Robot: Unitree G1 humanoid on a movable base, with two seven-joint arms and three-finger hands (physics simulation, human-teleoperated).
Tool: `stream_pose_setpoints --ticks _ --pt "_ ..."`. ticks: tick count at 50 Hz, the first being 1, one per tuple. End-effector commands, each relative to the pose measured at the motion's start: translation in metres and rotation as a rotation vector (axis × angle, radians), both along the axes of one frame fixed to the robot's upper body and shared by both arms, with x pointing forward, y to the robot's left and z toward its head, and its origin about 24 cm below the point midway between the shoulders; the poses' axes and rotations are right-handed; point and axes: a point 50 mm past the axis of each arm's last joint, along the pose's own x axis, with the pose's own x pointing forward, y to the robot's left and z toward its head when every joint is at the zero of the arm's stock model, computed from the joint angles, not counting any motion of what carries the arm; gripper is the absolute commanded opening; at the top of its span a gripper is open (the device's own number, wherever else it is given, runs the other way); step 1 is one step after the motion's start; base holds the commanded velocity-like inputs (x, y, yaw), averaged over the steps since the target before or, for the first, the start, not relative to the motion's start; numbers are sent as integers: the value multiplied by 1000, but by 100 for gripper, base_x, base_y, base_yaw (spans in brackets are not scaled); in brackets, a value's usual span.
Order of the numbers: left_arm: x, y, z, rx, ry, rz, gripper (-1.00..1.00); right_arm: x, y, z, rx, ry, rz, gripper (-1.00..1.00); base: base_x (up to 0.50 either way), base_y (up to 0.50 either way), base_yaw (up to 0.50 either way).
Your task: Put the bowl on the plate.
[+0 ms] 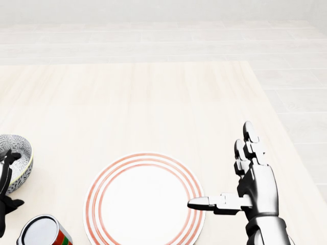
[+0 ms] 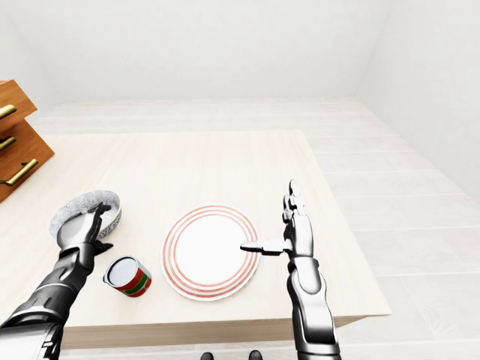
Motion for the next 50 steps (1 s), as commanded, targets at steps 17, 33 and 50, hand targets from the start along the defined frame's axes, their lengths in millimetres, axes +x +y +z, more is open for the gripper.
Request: stream_pose_setpoints --ticks 17,33,50 --pt "-2 2 -3 11 32 -5 -43 -4 0 0 4 -2 -6 100 0 0 0" --pt "-1 1 -4 0 49 -6 -66 -8 -1 3 11 -15 -9 100 0 0 0" --pt "7 -1 6 -10 27 -18 -100 -7 0 10 7 -46 -4 100 0 0 0"
